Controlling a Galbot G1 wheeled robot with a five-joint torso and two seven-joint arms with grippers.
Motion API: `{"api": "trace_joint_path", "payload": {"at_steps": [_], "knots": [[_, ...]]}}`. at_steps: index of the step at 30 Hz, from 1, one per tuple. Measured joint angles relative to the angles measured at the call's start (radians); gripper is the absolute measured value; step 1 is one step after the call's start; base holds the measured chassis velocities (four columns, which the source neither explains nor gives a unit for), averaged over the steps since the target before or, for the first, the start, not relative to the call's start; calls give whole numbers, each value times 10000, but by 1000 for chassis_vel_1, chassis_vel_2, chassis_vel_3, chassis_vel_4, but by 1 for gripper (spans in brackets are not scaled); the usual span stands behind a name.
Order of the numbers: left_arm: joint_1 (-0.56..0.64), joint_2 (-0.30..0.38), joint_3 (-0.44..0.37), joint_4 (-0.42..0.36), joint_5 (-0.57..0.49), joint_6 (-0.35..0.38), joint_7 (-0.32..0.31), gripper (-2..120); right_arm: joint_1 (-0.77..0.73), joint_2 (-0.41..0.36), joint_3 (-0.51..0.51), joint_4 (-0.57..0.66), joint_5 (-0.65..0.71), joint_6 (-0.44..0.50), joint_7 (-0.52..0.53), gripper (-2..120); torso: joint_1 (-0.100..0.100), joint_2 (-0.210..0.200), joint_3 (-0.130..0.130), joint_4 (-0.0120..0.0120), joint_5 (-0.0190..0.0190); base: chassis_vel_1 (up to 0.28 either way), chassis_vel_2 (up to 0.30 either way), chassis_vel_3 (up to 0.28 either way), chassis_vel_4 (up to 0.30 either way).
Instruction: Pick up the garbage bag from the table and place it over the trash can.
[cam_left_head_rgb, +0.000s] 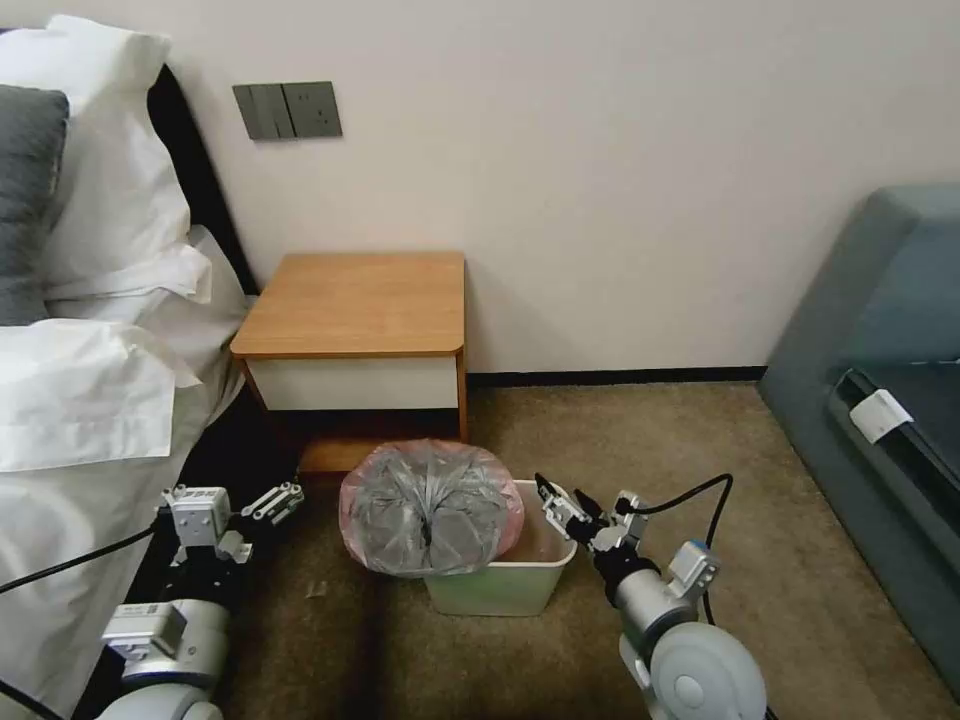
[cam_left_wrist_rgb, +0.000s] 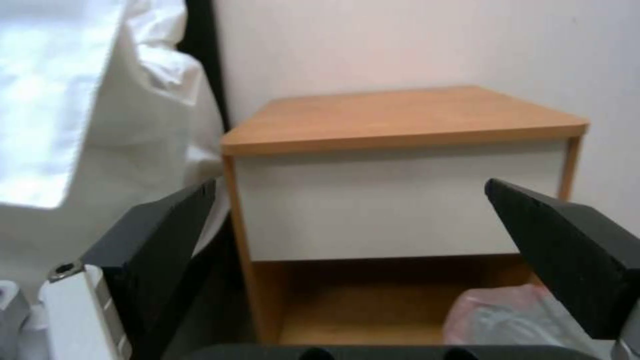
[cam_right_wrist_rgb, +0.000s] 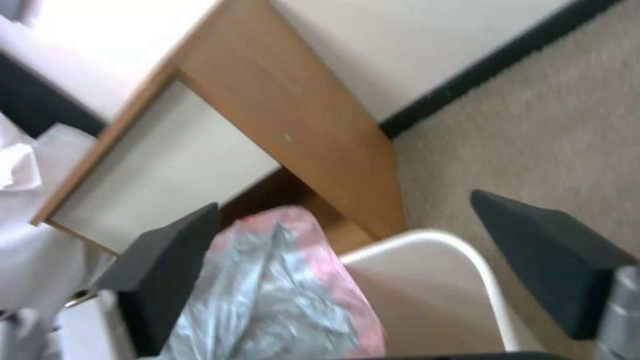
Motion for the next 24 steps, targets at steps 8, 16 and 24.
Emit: {"api": "trace_joint_path", "payload": {"at_steps": [8,16,24], "knots": [[-266,701,1297,148,0,694,-44,100,-97,50,21,573,-573,143,181,100,0,0,0,-1,0,0,0,0,0],[-931,963,2962,1052,-62,1845,-1025,100,-290,117,192,765,-737,260,570,100,0,0,0,0,1,0,0,0,0],[-1559,864,3694,2104,196,2322,-1841,100,-570,294,224,823,-897,357,755,100,1,0,0,-2,1,0,0,0,0]]}}
